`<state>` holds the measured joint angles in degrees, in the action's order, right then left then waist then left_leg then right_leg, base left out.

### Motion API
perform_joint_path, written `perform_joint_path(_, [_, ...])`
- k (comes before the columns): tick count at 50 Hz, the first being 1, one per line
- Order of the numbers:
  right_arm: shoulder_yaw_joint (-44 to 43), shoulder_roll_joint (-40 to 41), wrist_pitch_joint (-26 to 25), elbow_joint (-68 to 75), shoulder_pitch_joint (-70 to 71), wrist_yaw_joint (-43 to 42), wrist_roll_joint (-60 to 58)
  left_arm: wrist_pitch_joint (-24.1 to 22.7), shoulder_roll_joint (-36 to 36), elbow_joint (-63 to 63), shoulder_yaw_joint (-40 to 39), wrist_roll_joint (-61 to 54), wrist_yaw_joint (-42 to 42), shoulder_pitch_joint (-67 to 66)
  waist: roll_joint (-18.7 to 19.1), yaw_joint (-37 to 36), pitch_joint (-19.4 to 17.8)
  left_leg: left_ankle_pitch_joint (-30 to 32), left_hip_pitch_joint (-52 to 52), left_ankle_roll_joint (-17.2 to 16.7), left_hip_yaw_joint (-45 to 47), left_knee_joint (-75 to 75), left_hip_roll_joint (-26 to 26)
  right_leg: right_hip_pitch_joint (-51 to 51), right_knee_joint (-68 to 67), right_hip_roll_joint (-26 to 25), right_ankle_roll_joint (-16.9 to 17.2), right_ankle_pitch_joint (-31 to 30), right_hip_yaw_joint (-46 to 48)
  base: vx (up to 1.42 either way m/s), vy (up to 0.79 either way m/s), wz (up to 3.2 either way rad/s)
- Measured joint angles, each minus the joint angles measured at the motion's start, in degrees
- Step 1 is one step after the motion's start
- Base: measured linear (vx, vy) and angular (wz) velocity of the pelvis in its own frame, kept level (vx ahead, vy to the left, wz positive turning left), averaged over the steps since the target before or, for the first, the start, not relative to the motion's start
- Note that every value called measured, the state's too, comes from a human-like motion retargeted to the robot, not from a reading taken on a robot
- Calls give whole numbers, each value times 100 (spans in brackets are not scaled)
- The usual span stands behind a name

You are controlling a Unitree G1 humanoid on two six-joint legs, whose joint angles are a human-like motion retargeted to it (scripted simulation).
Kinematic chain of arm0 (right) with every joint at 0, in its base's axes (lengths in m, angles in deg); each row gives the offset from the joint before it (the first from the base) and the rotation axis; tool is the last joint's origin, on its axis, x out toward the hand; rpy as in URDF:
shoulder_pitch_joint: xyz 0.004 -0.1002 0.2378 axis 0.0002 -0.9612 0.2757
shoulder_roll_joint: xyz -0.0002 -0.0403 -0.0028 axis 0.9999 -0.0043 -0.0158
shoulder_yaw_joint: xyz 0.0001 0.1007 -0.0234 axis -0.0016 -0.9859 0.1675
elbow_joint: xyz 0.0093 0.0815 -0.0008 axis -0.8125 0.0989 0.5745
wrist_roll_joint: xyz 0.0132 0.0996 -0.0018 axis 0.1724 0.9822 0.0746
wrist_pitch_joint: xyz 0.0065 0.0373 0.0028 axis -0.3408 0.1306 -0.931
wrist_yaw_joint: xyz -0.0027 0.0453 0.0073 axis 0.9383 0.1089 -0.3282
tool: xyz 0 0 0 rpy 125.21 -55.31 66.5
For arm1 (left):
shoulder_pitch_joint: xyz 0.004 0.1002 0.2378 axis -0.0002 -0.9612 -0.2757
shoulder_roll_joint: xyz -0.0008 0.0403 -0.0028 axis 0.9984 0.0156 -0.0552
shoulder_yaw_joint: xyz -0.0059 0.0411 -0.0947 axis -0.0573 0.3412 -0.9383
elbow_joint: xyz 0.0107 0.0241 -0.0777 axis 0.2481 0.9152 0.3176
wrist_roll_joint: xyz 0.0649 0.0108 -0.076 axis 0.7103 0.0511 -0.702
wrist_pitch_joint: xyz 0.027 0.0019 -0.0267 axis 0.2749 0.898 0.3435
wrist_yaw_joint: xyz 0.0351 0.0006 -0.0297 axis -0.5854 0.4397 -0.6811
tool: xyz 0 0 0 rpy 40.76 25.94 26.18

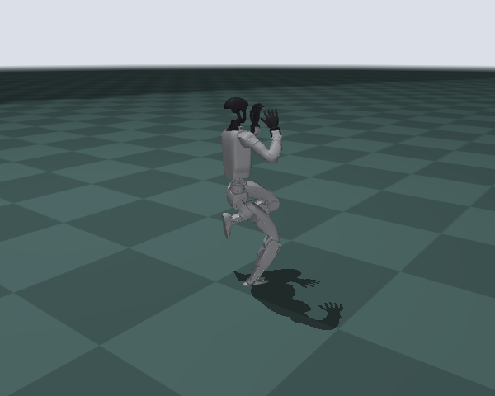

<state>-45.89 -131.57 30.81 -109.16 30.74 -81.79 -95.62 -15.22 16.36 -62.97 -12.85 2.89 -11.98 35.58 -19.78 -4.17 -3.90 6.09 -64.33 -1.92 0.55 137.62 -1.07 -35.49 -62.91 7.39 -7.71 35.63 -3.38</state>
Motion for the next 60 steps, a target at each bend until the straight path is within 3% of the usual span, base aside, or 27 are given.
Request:
perform_joint_path(2, [-97,429,-53,-200,-77,-130,-204,-106,-126,3,-290,155,-284,-474,-375,-88,-714,-503,-1911,207,493,719,-271,578,-446,649,212,432,-157,-4,-18,10])
perform_joint_path(5, [201,1298,-125,-465,-288,-363,-422,-243,-431,113,-849,282,-897,-1584,-745,-896,-2589,-2251,-2563,612,1073,111,310,2832,-590,1752,688,923,-263,7,-17,-218])
perform_joint_path(7, [896,1741,-146,-496,-794,-473,-472,-208,-843,349,-1275,469,-1235,-2798,-920,-1147,-2589,-2917,-2563,576,1406,-1210,1150,3764,-349,2545,1039,971,-457,10,-8,-335])
perform_joint_path(10, [1654,1872,-183,-362,-1327,-520,-515,-18,-1543,738,-1607,758,-1510,-3941,-1001,-1216,-2589,-2716,-2563,156,1745,-4005,2168,4691,-47,3656,1527,935,-464,-9,-12,-242])
perform_joint_path(12, [1774,1824,-189,-251,-1487,-538,-619,34,-1834,883,-1557,823,-1584,-4181,-1001,-995,-2589,-2136,-2563,-87,1899,-6174,2307,4830,-147,3934,1626,955,-258,-22,-17,-31])
perform_joint_path(14, [1753,1900,-186,-137,-1451,-521,-659,45,-1847,956,-1515,764,-1579,-4196,-1001,-783,-2589,-1645,-2563,-172,2122,-7595,2289,4739,-329,3878,1595,1024,-100,-15,-7,57])
perform_joint_path(17, [1808,1954,-187,-8,-1353,-418,-581,68,-1859,988,-1446,661,-1477,-4243,-1001,-589,-2589,-1570,-2563,22,2466,-7098,2373,4804,-448,3909,1558,1174,-5,13,14,-7])
perform_joint_path(20, [1770,2063,-149,35,-992,-248,-243,61,-1657,730,-1631,560,-1274,-4069,-1001,-666,-2589,-2284,-2563,436,2644,-4850,2582,4613,-296,3544,1373,1361,-232,32,24,-17])
perform_joint_path(23, [1391,2270,-56,58,-465,-80,207,54,-1042,262,-1882,448,-1022,-3499,-898,-690,-2589,-2260,-2563,758,2516,-3221,2409,3894,-351,2432,916,1437,-437,26,17,79])
perform_joint_path(25, [1065,2143,19,85,-161,10,468,60,-726,11,-1840,382,-843,-2909,-515,-610,-2550,-1874,-2509,840,2143,-2434,2109,3394,-405,1548,561,1437,-372,18,8,123])
perform_joint_path(28, [1043,1813,58,197,-116,147,893,115,-476,-152,-1609,255,-504,-2425,-16,-175,-1528,-1182,-2397,677,1383,-1678,1480,2299,-379,551,160,1279,-241,17,4,110])
perform_joint_path(30, [1202,1597,67,281,-217,207,1171,174,-385,-245,-1439,173,-291,-2293,249,57,-814,-752,-2068,505,964,-1413,1154,1610,-241,84,-26,1114,-234,19,5,42])
perform_joint_path(32, [1395,1397,31,395,-378,233,1395,238,-331,-321,-1265,85,-118,-2217,478,163,-326,-586,-1351,443,667,-1409,1069,1176,-23,-276,-141,958,-276,22,6,-20])
perform_joint_path(35, [1633,1181,-15,626,-731,248,1601,354,-326,-400,-952,-69,82,-2124,893,166,210,-787,-9,599,358,-1859,1399,754,451,-881,-229,627,-291,25,9,-62])
perform_joint_path(39, [1713,1114,-4,989,-1418,294,1624,441,-408,-402,-476,-338,272,-2019,1449,111,642,-1730,1927,1032,585,-3236,2014,624,1252,-1529,-136,181,-97,24,16,-50])
perform_joint_path(42, [1647,1229,58,1227,-1964,404,1614,429,-486,-337,-89,-529,446,-1920,1718,151,833,-2501,3167,1166,973,-4487,2127,693,1847,-1699,17,-53,146,16,15,7])
perform_joint_path(48, [1449,1703,129,1488,-2674,594,1806,272,-638,-223,743,-693,883,-1741,1868,350,952,-3421,4550,877,1607,-6698,1795,908,2840,-1470,387,-377,813,3,6,73])
perform_joint_path(53, [1406,2052,146,1519,-2858,921,2215,190,-808,-190,1337,-664,1349,-1736,1875,448,903,-3936,4723,711,2165,-7540,1794,813,3127,-1139,612,-455,1519,-11,2,118])
perform_joint_path(60, [1318,2167,182,1378,-2867,1675,2884,116,-908,-59,1905,-707,2162,-1762,1798,531,887,-4155,4396,634,2722,-8155,1710,740,3697,-641,717,-665,2501,-13,4,136])
